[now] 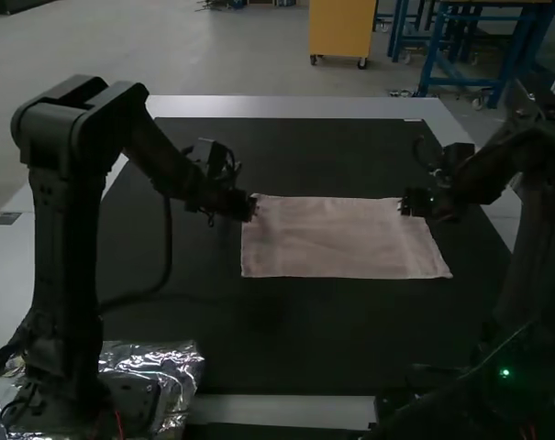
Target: Fold the towel.
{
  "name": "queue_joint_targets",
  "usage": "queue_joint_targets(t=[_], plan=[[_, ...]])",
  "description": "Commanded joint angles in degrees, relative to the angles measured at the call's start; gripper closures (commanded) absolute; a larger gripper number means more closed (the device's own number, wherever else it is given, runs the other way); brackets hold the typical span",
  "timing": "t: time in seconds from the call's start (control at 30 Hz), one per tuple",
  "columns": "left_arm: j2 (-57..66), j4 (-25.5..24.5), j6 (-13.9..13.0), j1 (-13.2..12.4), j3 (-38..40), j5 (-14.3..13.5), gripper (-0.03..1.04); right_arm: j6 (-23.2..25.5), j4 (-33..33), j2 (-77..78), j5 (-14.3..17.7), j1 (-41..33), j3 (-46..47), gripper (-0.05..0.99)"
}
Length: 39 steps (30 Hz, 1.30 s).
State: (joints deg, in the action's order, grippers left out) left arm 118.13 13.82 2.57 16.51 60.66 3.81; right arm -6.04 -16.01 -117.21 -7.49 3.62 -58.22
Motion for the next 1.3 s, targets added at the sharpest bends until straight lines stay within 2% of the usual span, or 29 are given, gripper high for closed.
queue_joint_targets(t=[0.0, 0.27, 0.3, 0.33, 0.37, 0.4, 0.43, 0.47, 0.53, 0.63, 0.9, 1.1, 1.27], plan=[[1.6, 0.3, -0.8, -0.5, 1.8, -0.6, 0.07, -0.5, -0.2, -0.8, -0.2, -1.4, -1.4, 0.03], [3.5, 0.2, -2.0, -0.1, 1.7, -0.6, 0.09, -0.8, -0.4, -2.1, -0.6, -1.8, -1.5, 0.03], [3.8, 0.2, -2.6, -0.1, 1.7, -0.6, 0.14, -1.0, -0.3, -2.3, -1.1, -1.9, -1.5, 0.10], [4.0, 0.2, -2.7, -0.1, 1.7, -0.6, 0.24, -1.4, -0.3, -2.5, -1.9, -1.9, -1.4, 0.26], [4.3, 0.3, -2.8, -0.2, 1.6, -0.6, 0.40, -1.9, -0.3, -2.5, -3.2, -1.9, -1.1, 0.59], [4.5, 0.5, -2.8, -0.1, 1.5, -0.5, 0.64, -3.5, -0.8, -2.5, -5.1, -1.9, -0.7, 0.93], [4.6, 1.0, -2.8, -0.1, 1.3, -0.3, 0.86, -4.2, -1.3, -2.5, -5.3, -1.9, -0.4, 0.95], [4.6, 1.6, -2.7, -0.1, 1.1, -0.2, 1.00, -3.8, -1.3, -2.4, -5.4, -1.9, -0.3, 0.96], [4.4, 2.4, -2.8, -0.3, 0.6, 1.5, 0.99, -3.4, -1.4, -2.4, -5.5, -1.9, -0.1, 0.96], [3.9, 2.7, -2.8, -0.3, 0.7, 2.2, 0.99, -3.3, -1.4, -2.0, -5.4, -1.6, -0.1, 0.96], [-0.4, 2.4, -2.7, -0.1, 0.7, 2.6, 0.99, -2.2, -1.4, 4.2, -5.5, -1.4, -0.2, 0.96], [-3.3, -0.5, -2.7, -0.1, 0.2, 2.8, 0.99, -2.0, -0.4, 8.0, -5.9, 0.0, 0.0, 0.96], [-5.7, -1.7, -2.7, -0.1, -1.3, 3.7, 0.99, -1.8, 1.0, 11.4, -7.4, 1.8, 1.9, 0.96]])
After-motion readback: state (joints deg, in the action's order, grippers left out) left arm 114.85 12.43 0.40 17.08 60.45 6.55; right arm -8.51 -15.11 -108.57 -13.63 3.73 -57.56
